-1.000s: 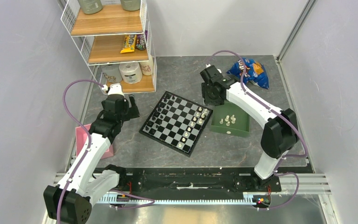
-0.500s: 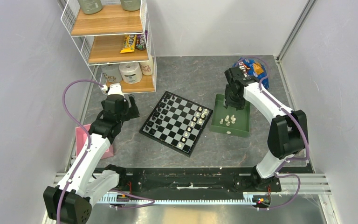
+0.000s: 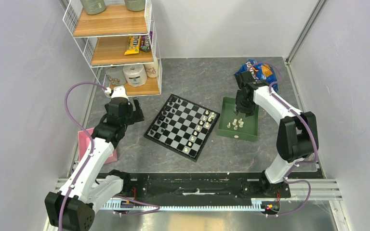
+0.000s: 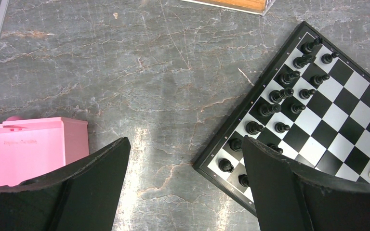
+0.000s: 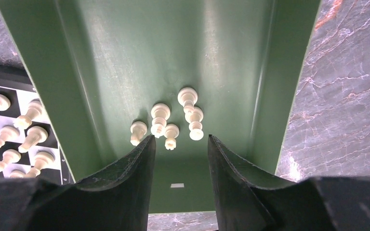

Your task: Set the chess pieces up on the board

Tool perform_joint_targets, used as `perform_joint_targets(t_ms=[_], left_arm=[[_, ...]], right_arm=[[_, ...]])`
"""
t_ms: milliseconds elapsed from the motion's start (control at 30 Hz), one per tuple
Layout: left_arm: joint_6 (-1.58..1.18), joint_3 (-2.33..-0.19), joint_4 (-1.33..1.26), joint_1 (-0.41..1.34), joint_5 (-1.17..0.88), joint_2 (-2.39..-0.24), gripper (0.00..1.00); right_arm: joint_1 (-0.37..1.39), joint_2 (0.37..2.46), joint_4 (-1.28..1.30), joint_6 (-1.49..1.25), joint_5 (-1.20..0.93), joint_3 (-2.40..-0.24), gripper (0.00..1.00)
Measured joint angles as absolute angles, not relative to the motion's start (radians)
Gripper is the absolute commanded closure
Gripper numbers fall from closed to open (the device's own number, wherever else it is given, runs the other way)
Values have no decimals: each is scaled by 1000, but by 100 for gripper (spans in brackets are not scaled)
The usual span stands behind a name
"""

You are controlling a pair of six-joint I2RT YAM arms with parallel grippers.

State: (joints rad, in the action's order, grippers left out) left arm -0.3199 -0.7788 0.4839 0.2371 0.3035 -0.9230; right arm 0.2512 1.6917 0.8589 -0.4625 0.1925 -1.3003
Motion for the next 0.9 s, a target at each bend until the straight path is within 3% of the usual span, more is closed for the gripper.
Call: perform_joint_targets(t_ms=[433, 900], left_arm=[[-320, -779, 484, 237, 303, -923, 6], [-320, -779, 484, 237, 303, -923, 6]], right_arm=[[241, 1771, 823, -459, 203, -1299, 59], [238, 1732, 812, -463, 134, -1283, 54]])
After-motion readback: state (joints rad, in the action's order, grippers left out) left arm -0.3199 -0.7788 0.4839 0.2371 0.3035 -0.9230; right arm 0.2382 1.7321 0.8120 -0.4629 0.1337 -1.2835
